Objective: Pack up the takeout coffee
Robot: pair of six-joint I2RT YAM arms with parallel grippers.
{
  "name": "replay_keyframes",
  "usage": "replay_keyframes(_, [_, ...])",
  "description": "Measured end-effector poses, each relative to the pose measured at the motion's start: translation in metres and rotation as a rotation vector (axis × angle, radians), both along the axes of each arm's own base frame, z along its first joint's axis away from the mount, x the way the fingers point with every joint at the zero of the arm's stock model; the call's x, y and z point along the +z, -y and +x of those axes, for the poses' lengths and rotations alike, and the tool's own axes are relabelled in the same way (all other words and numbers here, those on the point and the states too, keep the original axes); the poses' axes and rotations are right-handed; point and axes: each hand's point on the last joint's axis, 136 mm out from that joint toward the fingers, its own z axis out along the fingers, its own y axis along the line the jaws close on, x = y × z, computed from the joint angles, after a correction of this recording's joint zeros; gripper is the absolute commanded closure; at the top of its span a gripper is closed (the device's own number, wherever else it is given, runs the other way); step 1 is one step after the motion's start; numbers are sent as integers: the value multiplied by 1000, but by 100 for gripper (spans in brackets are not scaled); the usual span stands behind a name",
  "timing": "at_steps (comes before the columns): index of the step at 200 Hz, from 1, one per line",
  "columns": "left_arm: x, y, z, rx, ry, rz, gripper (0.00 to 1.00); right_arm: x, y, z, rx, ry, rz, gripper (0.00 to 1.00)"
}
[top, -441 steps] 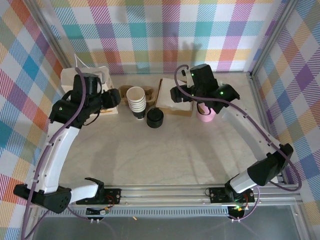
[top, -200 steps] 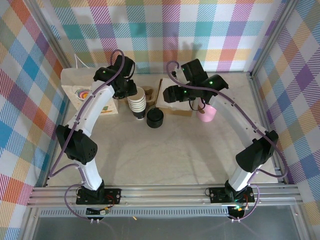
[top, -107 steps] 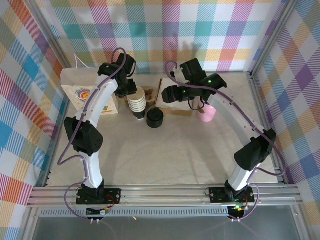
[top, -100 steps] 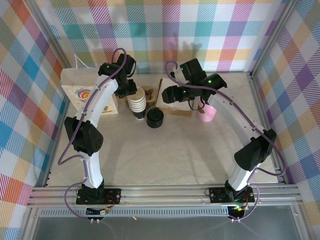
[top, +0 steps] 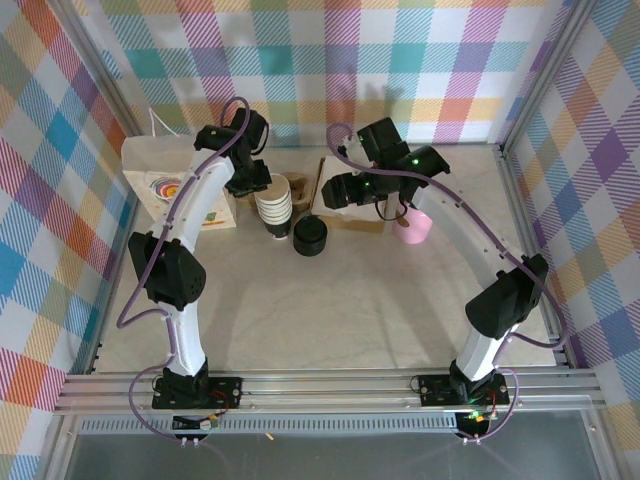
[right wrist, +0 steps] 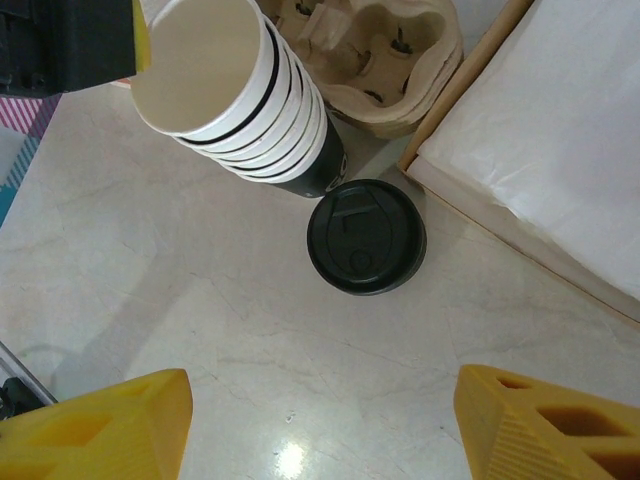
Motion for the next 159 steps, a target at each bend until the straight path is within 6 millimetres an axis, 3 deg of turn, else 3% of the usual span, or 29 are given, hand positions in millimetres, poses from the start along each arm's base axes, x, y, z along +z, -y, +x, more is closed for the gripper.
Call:
replay_keyframes(26, [-3,0,-2,-1,-17,-8,76,0,0,-1,3,-4,1,30])
replay_keyframes(92, [-6,-4,-2,6,-32,-15,90,4,-1,1,3,0,4,30])
replay_keyframes(159, [3,-1,1,1,-15,-36,99,-1,-1,0,2,-15,-6,31])
